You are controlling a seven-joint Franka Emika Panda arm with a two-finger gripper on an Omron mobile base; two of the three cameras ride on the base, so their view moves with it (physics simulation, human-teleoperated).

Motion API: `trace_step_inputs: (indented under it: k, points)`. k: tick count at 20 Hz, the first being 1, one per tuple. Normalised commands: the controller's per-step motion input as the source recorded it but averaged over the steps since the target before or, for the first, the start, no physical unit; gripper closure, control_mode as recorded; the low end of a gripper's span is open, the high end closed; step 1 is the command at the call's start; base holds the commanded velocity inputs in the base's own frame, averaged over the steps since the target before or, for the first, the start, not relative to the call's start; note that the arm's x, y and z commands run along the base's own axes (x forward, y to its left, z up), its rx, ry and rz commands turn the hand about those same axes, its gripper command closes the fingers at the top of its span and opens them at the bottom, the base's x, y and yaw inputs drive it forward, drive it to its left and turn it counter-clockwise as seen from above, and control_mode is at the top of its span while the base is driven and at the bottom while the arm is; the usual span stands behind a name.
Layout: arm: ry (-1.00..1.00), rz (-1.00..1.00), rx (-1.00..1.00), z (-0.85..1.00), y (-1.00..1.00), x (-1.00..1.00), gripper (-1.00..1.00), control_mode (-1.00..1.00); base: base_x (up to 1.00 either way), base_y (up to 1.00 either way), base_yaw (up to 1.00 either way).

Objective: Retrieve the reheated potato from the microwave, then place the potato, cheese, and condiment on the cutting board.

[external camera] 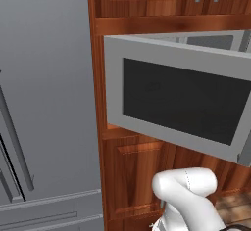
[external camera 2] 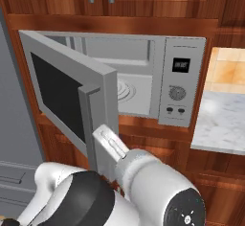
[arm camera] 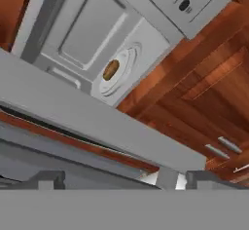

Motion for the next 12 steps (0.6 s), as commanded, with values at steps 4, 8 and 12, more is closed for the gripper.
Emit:
trace_step_inputs:
  k: [4, 8, 12]
  points:
    - [0.07, -0.06, 0.55, -0.10, -0.16, 0.29, -1.00, -1.00, 0.00, 0.00, 0.00]
    - [0.07, -0.02, 0.45, -0.06, -0.06, 0.65, -1.00, -1.00, 0.00, 0.00, 0.00]
    - [0.06, 0.00, 0.25, -0.07, -0.03, 0.66, -1.00, -1.00, 0.00, 0.00, 0.00]
